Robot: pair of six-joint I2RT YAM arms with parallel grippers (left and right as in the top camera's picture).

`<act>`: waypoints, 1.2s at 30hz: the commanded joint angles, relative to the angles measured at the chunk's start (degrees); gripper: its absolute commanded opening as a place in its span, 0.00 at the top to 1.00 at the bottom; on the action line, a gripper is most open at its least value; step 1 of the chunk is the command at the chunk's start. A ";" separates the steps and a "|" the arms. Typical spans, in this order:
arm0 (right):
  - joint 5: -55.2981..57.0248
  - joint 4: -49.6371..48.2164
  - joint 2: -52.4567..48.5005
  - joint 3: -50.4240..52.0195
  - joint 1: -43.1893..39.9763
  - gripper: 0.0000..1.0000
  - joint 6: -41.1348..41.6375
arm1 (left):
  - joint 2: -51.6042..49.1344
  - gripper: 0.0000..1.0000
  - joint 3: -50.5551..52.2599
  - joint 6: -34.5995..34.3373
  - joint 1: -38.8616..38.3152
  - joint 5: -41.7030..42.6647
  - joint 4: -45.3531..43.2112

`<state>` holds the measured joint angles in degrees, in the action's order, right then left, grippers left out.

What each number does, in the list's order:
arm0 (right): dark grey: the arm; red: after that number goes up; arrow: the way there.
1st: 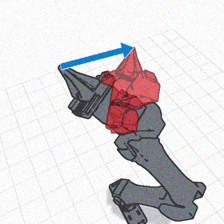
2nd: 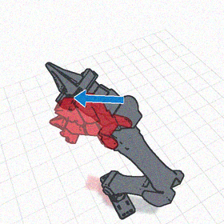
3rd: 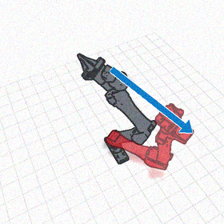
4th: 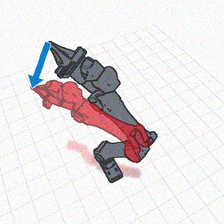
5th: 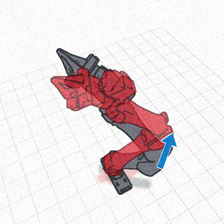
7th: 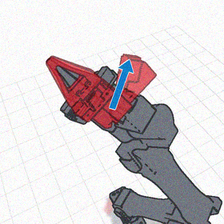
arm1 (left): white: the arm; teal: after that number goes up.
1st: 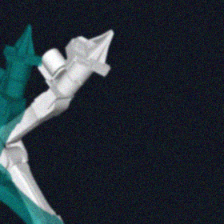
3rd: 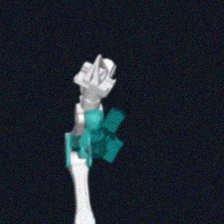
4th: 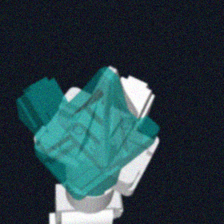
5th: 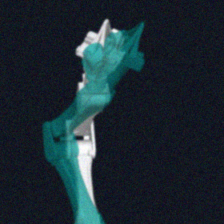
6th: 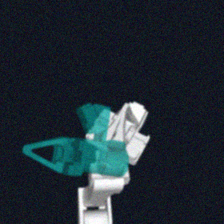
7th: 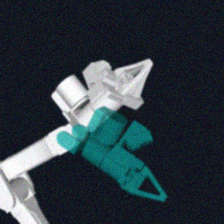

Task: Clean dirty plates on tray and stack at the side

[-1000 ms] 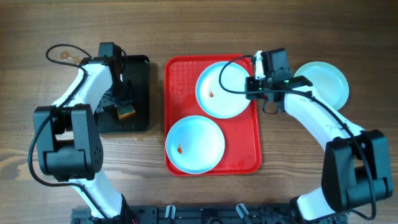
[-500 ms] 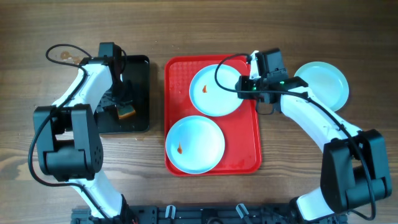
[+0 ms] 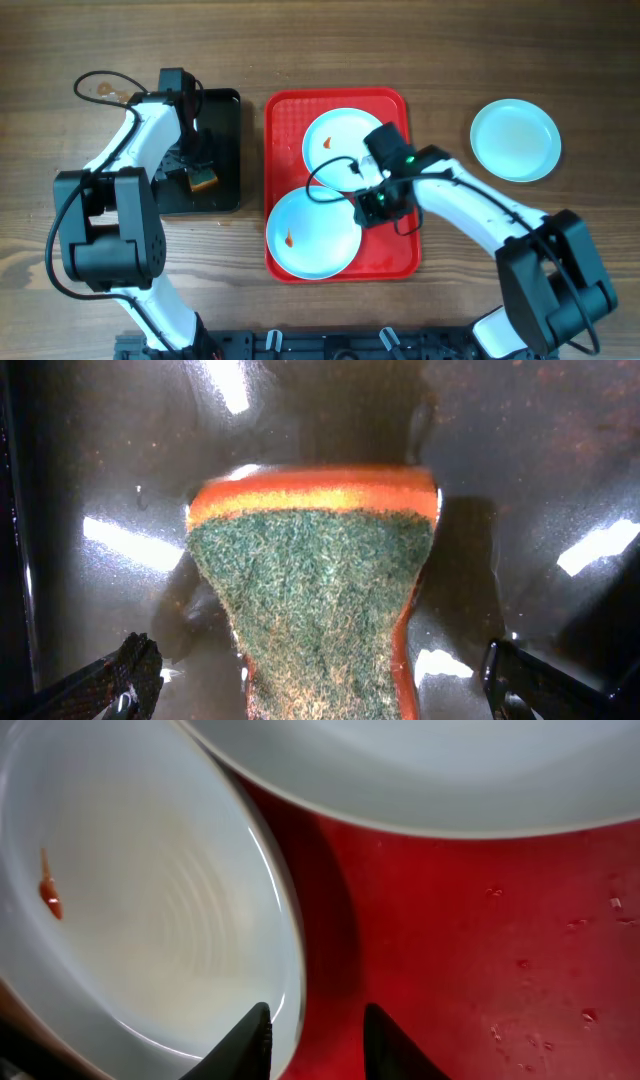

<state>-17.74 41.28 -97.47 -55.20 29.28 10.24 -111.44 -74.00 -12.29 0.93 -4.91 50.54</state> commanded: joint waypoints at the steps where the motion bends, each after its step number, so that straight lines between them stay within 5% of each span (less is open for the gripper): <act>1: 8.00 -2.29 0.20 2.23 3.85 0.73 2.10 | 0.66 0.00 0.09 0.31 0.48 -0.55 -0.02; 5: 10.93 -0.42 0.20 3.15 4.68 0.91 5.20 | 0.66 0.00 0.09 0.31 0.48 -0.55 -0.02; 11: 13.31 4.79 0.22 3.02 4.61 0.93 8.28 | 0.66 0.00 0.09 0.31 0.48 -0.55 -0.02; 15: 16.06 7.56 0.31 2.47 4.61 0.72 12.02 | 0.66 0.00 0.09 0.31 0.48 -0.55 -0.02; 20: 19.74 6.03 2.64 -3.28 3.80 0.63 8.68 | 0.66 0.00 0.09 0.31 0.48 -0.55 -0.02; 27: 17.70 -8.79 3.56 -5.55 -4.24 0.63 4.28 | 0.66 0.00 0.09 0.31 0.48 -0.55 -0.02; 30: 6.32 -13.92 3.28 -5.53 -8.87 0.57 0.55 | 0.66 0.00 0.09 0.33 0.48 -0.59 -0.07; 36: 1.51 -9.84 3.19 -5.53 -16.85 0.58 0.24 | 0.66 0.00 0.09 -0.31 0.48 -0.66 -0.57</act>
<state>-12.51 28.91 -94.80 -60.07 14.55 11.81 -111.44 -74.00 -12.27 0.93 -4.93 50.48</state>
